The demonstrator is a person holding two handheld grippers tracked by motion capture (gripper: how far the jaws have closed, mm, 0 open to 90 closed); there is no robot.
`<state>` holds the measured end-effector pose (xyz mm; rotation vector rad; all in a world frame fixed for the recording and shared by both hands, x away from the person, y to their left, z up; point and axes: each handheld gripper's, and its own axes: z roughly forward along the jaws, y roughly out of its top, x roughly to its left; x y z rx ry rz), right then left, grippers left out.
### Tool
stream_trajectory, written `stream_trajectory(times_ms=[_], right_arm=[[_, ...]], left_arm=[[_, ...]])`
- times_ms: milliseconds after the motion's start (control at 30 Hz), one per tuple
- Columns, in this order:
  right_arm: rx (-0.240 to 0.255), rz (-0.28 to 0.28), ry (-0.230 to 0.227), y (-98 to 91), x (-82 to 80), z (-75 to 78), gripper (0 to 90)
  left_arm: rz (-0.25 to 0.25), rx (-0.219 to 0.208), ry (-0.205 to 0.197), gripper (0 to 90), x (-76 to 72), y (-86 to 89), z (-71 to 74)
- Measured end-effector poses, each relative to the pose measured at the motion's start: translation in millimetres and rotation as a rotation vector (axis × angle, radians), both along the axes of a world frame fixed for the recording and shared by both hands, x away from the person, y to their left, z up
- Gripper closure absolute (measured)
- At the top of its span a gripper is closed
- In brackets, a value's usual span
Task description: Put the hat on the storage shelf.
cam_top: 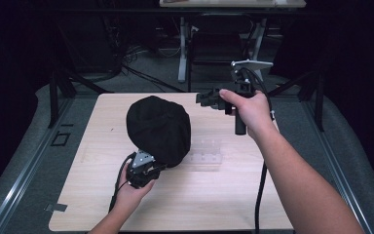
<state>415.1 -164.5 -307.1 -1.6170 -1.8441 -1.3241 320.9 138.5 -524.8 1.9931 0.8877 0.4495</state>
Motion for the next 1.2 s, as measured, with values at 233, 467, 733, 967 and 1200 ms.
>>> stream_trajectory(times_ms=[233,467,733,967,1200], right_arm=[[-0.023,-0.014,-0.016,-9.9,-6.9,-0.8,68.1],[-0.09,-0.023,-0.041,-21.1,-15.8,-1.4,67.6],[-0.107,-0.056,-0.039,-39.7,-25.2,-7.3,66.7],[-0.139,-0.065,-0.044,-53.8,-34.6,-13.1,66.3],[-0.164,-0.081,-0.055,-61.2,-41.7,-19.3,65.0]], left_arm=[[0.035,0.009,-0.003,60.7,-5.5,8.3,2.9],[0.069,0.002,-0.006,51.1,-11.8,24.7,2.7],[0.135,0.007,0.028,47.3,-14.6,54.9,-2.5],[0.191,-0.018,0.043,46.4,-16.4,78.1,-8.0],[0.221,-0.028,0.056,46.0,-17.9,86.9,-17.6]])
